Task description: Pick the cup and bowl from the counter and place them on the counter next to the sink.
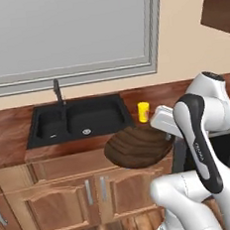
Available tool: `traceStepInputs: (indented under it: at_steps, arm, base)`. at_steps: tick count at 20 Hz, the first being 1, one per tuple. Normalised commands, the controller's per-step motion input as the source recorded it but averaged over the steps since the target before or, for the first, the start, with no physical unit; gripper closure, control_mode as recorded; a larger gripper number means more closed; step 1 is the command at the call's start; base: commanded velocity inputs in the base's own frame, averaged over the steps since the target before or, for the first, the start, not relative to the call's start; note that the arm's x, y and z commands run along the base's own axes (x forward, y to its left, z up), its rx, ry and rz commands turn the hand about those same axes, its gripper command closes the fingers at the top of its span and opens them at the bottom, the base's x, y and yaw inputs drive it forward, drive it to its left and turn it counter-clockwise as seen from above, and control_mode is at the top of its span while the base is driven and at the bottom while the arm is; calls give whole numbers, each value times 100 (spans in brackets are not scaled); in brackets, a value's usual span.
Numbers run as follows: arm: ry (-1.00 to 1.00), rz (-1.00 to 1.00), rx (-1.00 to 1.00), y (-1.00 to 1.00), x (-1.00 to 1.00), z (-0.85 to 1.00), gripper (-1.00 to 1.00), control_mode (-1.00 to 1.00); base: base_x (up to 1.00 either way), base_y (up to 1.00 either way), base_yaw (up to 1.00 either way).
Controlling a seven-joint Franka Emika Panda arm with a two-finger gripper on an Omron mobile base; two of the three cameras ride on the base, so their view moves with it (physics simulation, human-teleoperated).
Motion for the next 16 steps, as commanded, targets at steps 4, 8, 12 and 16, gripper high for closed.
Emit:
traceStepInputs:
  at_steps: [4, 8, 12, 16]
  arm:
    - [0, 0, 0, 0, 0, 0, 100, 100]
    - [0, 0, 0, 0, 0, 0, 100, 100]
    - [0, 0, 0, 0, 0, 0, 100, 100]
    - [0, 0, 0, 0, 0, 0, 100, 100]
  base:
    - [0, 91, -3]
    - [0, 86, -4]
    - [5, 71, -7]
    - [30, 51, -14]
